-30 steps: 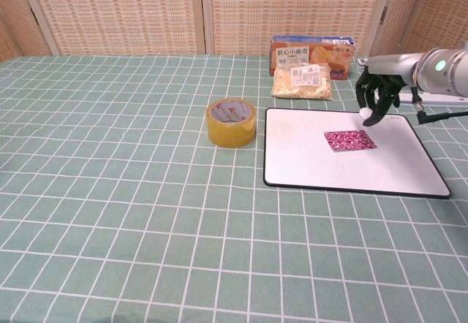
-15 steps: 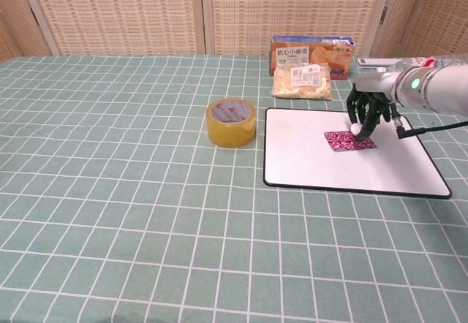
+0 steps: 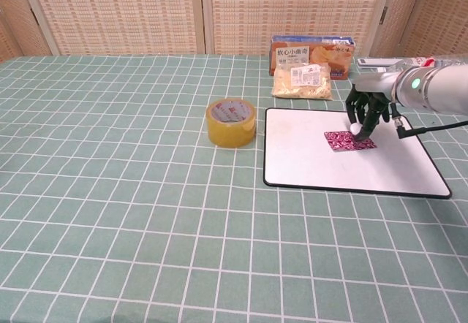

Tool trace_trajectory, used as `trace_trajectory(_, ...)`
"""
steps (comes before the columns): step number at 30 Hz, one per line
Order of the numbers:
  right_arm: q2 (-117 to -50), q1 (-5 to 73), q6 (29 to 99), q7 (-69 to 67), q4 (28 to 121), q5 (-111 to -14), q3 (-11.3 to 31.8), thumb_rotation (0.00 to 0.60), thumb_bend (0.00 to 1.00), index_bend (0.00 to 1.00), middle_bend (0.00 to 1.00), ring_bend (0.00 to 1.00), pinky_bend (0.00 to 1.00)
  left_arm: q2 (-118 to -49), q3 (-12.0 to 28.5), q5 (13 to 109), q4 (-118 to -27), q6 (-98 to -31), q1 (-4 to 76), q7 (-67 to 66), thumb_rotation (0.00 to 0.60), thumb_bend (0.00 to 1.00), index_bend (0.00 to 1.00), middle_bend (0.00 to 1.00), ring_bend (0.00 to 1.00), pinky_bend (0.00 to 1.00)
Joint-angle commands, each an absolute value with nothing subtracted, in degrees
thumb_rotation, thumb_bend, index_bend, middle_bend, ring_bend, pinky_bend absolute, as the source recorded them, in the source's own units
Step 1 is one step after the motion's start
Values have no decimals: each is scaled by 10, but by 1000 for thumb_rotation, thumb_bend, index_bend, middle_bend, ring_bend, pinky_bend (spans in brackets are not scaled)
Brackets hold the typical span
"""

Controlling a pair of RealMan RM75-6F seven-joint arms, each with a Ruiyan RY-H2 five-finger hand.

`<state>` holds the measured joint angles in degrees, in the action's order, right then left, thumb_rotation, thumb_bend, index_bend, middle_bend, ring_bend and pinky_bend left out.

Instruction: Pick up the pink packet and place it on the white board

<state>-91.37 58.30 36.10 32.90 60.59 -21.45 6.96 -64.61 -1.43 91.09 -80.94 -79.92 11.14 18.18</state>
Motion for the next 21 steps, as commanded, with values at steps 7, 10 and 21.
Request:
trace_trajectory(7, -910, 573, 368, 300, 608, -250, 74, 600, 44, 388, 556, 546, 527, -646, -14, 910, -810, -801, 111, 181, 600, 268, 0, 0, 0, 0)
trace_trajectory(10, -905, 569, 376, 293, 617, -261, 77, 600, 24, 385, 556, 546, 527, -647, -14, 910, -809, -800, 111, 181, 600, 268, 0, 0, 0, 0)
trace_trajectory(21, -792, 444, 620, 231, 760, -402, 53, 600, 9, 246, 508, 436, 521, -648, -14, 910, -810, -798, 112, 171, 600, 268, 0, 0, 0, 0)
